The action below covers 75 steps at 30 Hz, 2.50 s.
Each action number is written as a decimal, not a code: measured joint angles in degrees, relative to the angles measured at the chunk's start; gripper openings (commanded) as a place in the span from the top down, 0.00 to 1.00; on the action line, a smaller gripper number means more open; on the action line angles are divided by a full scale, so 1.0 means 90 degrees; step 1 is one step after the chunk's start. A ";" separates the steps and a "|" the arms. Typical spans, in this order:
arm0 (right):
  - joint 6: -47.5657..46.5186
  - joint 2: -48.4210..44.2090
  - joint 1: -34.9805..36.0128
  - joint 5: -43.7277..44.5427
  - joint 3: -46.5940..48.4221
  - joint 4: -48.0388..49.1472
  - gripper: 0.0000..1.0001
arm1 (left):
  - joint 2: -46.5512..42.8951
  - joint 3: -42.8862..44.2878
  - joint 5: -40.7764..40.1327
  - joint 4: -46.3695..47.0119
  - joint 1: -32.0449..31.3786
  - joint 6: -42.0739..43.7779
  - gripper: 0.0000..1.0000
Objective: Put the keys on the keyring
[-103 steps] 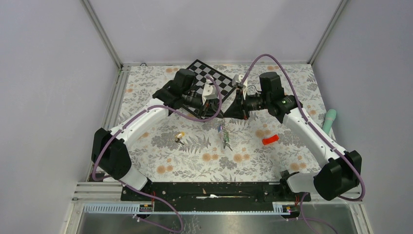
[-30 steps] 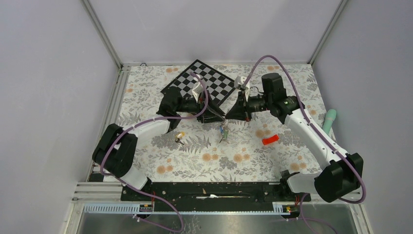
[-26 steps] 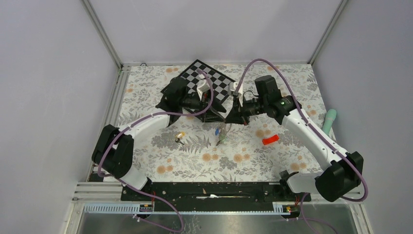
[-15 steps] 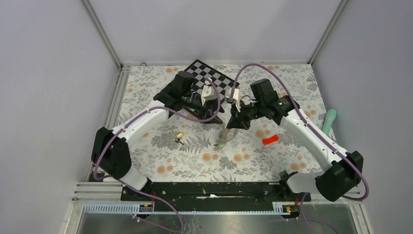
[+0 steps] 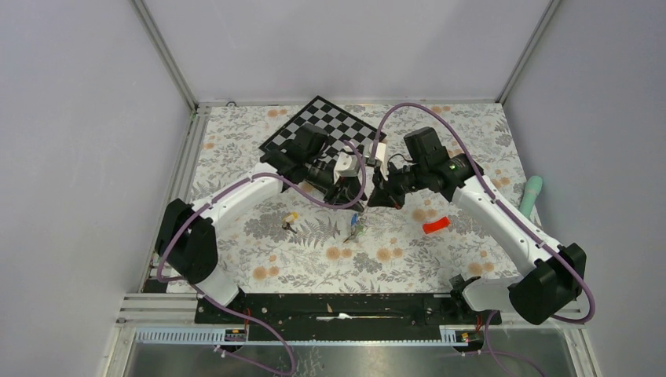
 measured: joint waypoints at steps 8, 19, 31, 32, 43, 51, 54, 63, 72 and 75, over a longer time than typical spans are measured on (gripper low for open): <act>0.0041 -0.0002 0.0000 0.0000 0.0000 0.0010 1.00 | 0.0053 0.0058 0.0007 0.0007 0.0002 0.0007 0.76; 0.0087 -0.0046 -0.0010 0.0036 -0.0017 0.0155 0.91 | 0.0056 0.0056 0.0070 0.0296 0.0005 -0.0476 1.00; 0.0556 -0.0403 -0.0384 -0.0080 -0.0170 0.0753 0.45 | 0.0029 -0.2431 0.0279 0.7184 0.0595 -0.6642 1.00; 0.0607 -0.0423 -0.0447 -0.0146 -0.0170 0.0816 0.45 | 0.0049 -0.2506 0.0260 0.7854 0.0622 -0.7227 1.00; 0.0872 -0.0413 -0.0566 -0.0682 -0.0044 0.1069 0.53 | 0.0056 -0.2909 0.0046 1.0865 0.0529 -0.9510 1.00; 0.0814 -0.0408 -0.0614 -0.1166 -0.0012 0.1010 0.54 | 0.0056 -0.2963 0.0036 1.1101 0.0469 -0.9680 1.00; 0.0743 -0.0408 -0.0617 -0.1222 -0.0012 0.0981 0.57 | 0.0056 -0.2963 0.0034 1.1137 0.0464 -0.9695 1.00; 0.0333 -0.0408 -0.0614 -0.1192 -0.0012 0.0690 0.58 | 0.0056 -0.2963 -0.0066 1.1196 0.0464 -0.9695 1.00; 0.0376 -0.0396 -0.0610 -0.1314 0.0002 0.0629 0.62 | 0.0056 -0.2970 -0.0075 1.1183 0.0425 -0.9685 1.00; 0.0406 -0.0364 -0.0590 -0.1355 0.0032 0.0651 0.62 | 0.0056 -0.2970 -0.0075 1.1152 0.0408 -0.9663 1.00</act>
